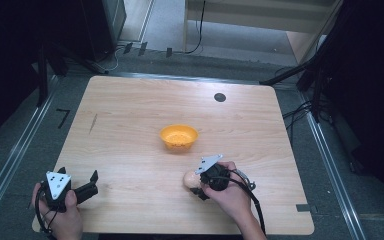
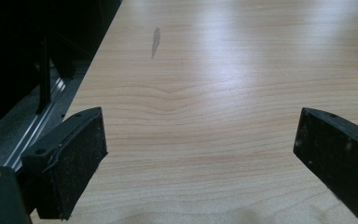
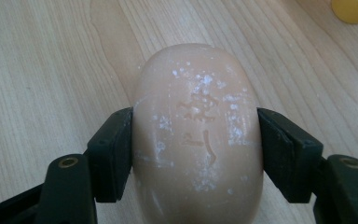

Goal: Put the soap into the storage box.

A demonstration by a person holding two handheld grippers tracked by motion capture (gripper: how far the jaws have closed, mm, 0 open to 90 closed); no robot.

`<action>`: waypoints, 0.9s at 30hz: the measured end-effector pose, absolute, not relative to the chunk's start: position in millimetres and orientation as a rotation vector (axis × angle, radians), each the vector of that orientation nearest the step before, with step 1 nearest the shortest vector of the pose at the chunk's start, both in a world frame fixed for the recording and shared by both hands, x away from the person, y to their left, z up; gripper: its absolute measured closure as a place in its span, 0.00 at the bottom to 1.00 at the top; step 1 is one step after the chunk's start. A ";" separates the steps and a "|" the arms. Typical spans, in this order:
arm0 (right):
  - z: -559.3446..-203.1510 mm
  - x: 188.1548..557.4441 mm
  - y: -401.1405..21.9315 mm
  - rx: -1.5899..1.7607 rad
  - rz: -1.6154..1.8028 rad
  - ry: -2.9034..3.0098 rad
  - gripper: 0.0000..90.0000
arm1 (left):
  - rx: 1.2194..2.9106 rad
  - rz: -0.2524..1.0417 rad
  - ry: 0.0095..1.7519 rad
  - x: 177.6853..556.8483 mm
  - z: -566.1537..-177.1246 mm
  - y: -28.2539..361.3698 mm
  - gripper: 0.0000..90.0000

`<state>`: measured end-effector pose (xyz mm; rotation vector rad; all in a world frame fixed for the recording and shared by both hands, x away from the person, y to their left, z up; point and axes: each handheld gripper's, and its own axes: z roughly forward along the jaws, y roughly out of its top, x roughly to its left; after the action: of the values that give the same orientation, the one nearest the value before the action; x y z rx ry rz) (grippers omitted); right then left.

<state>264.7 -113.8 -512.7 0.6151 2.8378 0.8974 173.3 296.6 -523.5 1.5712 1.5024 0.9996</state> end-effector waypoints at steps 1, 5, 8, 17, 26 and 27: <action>-512.0 265.3 -113.6 0.617 0.901 2.842 0.37 | 1.571 0.998 1.503 173.3 -523.4 296.7 0.03; -510.1 268.2 -113.2 0.611 0.906 2.849 0.37 | 1.571 0.996 1.503 173.4 -523.4 296.8 0.03; -505.6 271.5 -112.7 0.605 0.914 2.850 0.37 | 1.569 0.993 1.505 173.5 -523.5 296.9 0.03; -492.7 280.9 -112.8 0.573 0.904 2.846 0.37 | 1.570 0.983 1.510 174.4 -523.5 297.8 0.03; -482.8 292.0 -111.0 0.522 0.906 2.859 0.37 | 1.577 0.970 1.514 175.2 -523.5 297.9 0.01; -481.6 292.6 -110.6 0.523 0.906 2.864 0.37 | 1.583 0.966 1.512 175.5 -523.4 298.2 0.01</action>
<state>292.6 -110.6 -481.6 0.5235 2.8643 0.9056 175.5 298.2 -523.4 1.5826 1.5121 0.9662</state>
